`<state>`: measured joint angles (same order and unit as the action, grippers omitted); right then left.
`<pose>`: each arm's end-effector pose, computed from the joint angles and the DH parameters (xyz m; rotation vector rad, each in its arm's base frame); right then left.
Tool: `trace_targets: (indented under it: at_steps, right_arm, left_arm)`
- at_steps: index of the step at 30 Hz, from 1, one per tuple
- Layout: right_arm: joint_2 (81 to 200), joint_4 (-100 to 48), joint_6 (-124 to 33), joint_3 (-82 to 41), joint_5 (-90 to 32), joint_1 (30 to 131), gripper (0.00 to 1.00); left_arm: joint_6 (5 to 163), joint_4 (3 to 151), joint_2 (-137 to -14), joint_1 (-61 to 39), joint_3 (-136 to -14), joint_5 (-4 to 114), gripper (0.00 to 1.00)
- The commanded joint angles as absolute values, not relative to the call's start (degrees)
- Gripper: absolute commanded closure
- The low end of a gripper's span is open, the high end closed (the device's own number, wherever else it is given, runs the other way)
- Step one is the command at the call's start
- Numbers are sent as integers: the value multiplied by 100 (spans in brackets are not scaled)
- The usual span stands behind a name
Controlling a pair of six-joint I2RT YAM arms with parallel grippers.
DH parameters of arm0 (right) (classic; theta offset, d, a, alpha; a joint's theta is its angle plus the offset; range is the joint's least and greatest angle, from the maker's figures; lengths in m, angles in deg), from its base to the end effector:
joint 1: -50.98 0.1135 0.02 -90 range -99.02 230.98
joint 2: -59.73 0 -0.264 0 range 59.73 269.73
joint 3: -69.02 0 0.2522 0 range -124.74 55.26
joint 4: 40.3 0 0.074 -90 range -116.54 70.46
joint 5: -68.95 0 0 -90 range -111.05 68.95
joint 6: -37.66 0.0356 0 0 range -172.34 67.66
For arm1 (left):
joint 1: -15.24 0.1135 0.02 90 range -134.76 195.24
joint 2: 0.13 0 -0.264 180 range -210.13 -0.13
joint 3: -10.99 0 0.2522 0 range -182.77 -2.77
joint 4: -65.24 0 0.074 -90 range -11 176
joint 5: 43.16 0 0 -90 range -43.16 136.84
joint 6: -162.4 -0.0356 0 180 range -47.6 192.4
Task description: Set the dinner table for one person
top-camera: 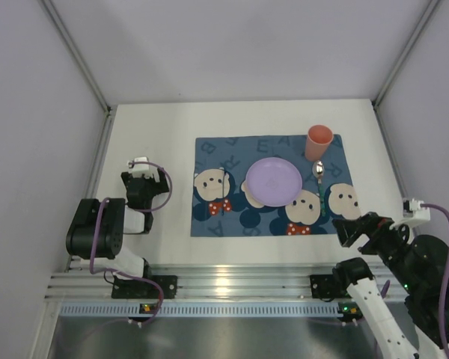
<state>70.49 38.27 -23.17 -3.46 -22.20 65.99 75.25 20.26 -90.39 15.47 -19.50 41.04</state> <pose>-0.0147 -0.0032 0.3531 0.2203 1.8888 0.5483 0.2539 0.0046 0.1317 -0.1203 1.8240 0.0603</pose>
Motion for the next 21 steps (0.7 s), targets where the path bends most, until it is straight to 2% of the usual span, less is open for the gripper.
trace_targets:
  at_steps: [1,21]
  right_arm:
    - [6931,3911,-2167,-600,-2184,6654,0]
    - [6351,4192,-1885,-722,-2492,6654,0]
  left_arm:
    - [7547,1589,-9013,1550,-2070,4174,1]
    - [7547,1580,-9031,1541,-2070,4174,1]
